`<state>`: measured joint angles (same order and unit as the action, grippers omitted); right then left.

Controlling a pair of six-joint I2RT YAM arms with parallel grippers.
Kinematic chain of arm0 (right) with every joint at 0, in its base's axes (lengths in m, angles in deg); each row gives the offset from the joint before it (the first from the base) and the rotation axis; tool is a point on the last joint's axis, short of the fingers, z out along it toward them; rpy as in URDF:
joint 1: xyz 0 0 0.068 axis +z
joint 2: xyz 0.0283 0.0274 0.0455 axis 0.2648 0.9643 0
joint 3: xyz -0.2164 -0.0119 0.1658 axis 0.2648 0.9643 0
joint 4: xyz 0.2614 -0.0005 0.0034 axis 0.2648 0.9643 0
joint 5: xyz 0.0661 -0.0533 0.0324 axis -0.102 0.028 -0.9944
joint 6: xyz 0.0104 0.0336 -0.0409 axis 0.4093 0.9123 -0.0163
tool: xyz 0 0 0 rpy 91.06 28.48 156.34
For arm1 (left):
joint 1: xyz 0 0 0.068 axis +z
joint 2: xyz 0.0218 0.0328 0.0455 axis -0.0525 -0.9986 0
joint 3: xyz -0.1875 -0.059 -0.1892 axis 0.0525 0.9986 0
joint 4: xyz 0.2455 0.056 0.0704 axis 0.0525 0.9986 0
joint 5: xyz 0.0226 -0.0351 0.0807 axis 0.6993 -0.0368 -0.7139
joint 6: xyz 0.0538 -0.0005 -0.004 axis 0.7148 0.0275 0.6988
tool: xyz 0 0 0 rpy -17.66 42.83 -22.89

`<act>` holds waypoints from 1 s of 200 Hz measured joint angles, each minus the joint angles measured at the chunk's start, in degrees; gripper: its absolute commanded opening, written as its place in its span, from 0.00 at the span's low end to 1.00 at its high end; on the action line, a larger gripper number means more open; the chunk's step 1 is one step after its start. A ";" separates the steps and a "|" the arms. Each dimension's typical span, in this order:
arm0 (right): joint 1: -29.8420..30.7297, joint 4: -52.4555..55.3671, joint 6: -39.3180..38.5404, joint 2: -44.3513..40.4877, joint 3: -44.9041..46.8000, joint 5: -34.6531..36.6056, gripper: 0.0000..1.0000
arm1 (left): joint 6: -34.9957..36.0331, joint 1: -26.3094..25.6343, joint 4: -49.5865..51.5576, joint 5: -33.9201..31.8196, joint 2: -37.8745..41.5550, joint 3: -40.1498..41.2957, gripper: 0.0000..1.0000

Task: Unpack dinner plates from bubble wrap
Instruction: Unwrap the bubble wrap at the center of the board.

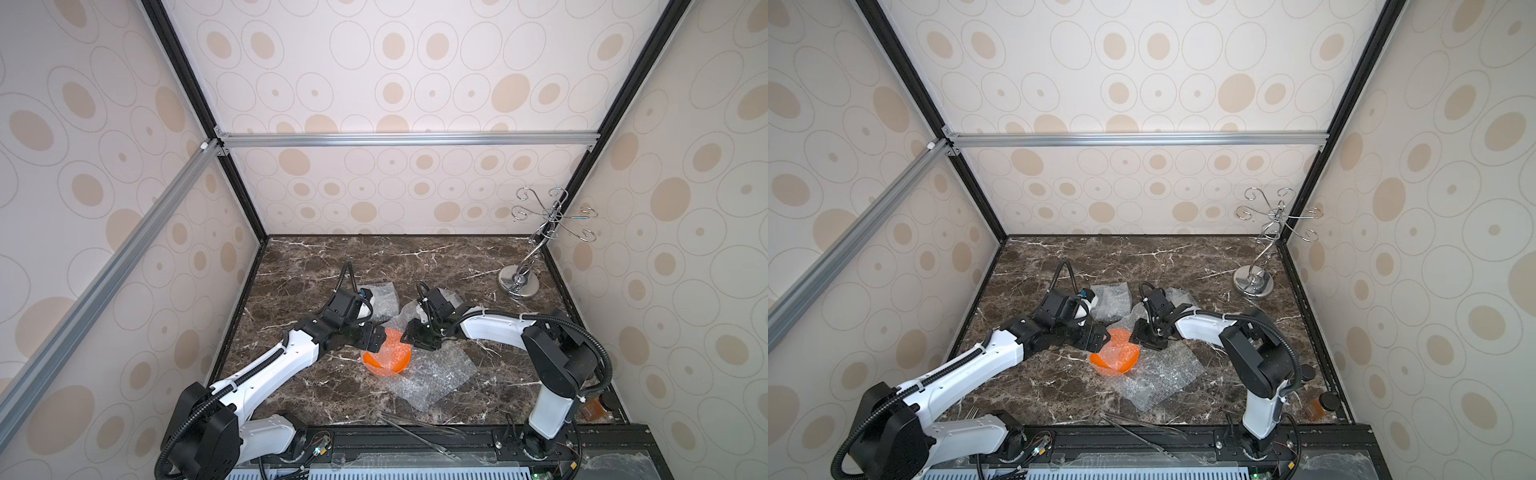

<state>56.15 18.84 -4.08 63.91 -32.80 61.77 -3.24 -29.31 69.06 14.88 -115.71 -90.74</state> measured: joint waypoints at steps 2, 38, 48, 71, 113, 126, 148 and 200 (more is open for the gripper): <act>0.04 -0.02 0.07 0.00 0.00 0.07 0.54 | 0.00 0.00 0.00 0.00 0.02 0.00 0.97; 0.85 -0.87 1.44 0.00 0.00 0.48 0.49 | 0.00 0.00 -0.63 0.33 0.52 0.35 0.97; 1.03 -1.01 1.75 0.00 0.02 0.92 0.43 | -0.02 0.00 -0.87 0.37 0.76 0.52 0.97; 1.55 -2.08 3.26 -0.07 0.68 2.67 0.32 | -0.02 0.00 -1.33 0.59 0.94 0.66 0.97; 1.62 -2.16 3.26 -0.96 1.16 5.05 0.06 | -0.02 0.00 -2.01 0.96 1.25 1.31 0.97; 1.64 -1.99 2.89 -1.51 1.05 5.25 0.00 | 0.00 0.00 -2.01 0.96 1.29 1.36 0.97; 1.68 -1.40 1.97 -1.95 -0.22 5.55 0.00 | 0.07 0.00 -1.79 0.92 1.46 1.36 0.97; 1.68 1.29 -0.85 -1.99 -5.70 6.08 0.00 | 0.66 0.00 -0.20 0.46 1.60 -0.04 0.97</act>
<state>57.84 20.13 -4.93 61.92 -38.50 67.85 -2.59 -29.31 68.87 15.34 -114.11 -90.78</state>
